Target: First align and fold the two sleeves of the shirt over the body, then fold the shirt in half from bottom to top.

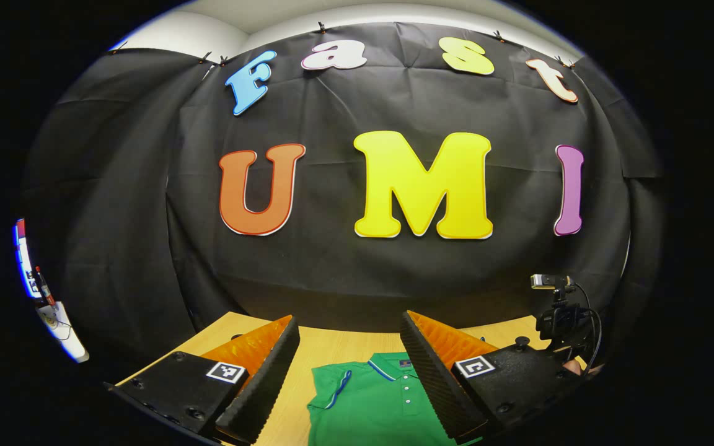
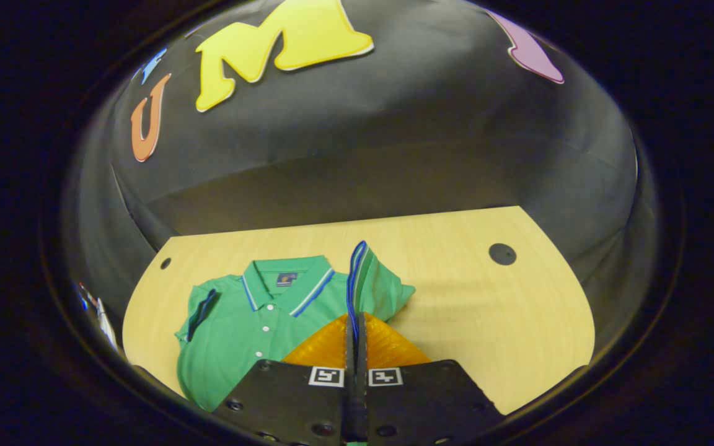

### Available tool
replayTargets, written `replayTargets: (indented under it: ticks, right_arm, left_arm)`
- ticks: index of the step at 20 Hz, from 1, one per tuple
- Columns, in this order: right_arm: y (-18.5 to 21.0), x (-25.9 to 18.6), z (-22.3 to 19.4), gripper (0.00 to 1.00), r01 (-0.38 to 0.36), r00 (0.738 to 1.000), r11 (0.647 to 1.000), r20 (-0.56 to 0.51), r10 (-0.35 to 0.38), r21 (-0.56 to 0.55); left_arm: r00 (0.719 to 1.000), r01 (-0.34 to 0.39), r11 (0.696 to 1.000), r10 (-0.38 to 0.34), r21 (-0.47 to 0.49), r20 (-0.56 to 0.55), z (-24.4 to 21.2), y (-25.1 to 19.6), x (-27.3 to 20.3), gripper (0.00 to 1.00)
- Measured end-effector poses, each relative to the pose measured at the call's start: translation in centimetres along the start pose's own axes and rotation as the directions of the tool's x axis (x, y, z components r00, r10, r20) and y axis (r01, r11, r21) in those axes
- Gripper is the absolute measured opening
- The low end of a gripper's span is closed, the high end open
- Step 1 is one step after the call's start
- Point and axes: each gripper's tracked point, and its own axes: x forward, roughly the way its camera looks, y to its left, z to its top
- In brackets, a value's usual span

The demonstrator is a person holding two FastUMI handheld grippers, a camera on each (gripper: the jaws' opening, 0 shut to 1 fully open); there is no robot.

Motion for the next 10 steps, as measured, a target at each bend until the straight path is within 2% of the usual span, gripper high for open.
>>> replayTargets:
  ticks: [7,8,10]
  right_arm:
    - [6.5,4.0,-2.7,0.00,0.011,0.998,1.000,-0.057,-0.012,-0.022]
    - [7.2,4.2,-3.2,0.01,0.007,0.998,1.000,-0.063,-0.008,-0.014]
    - [8.5,4.1,-3.3,0.12,-0.004,0.998,1.000,-0.059,0.004,-0.006]
  left_arm:
    - [0.999,-0.046,0.999,0.046,0.026,0.006,0.1,5.5,-1.8,1.00]
    - [0.999,-0.050,0.998,0.049,0.032,0.006,0.2,6.1,-2.1,1.00]
    - [0.998,-0.054,0.998,0.054,0.039,0.011,0.5,7.2,-2.7,1.00]
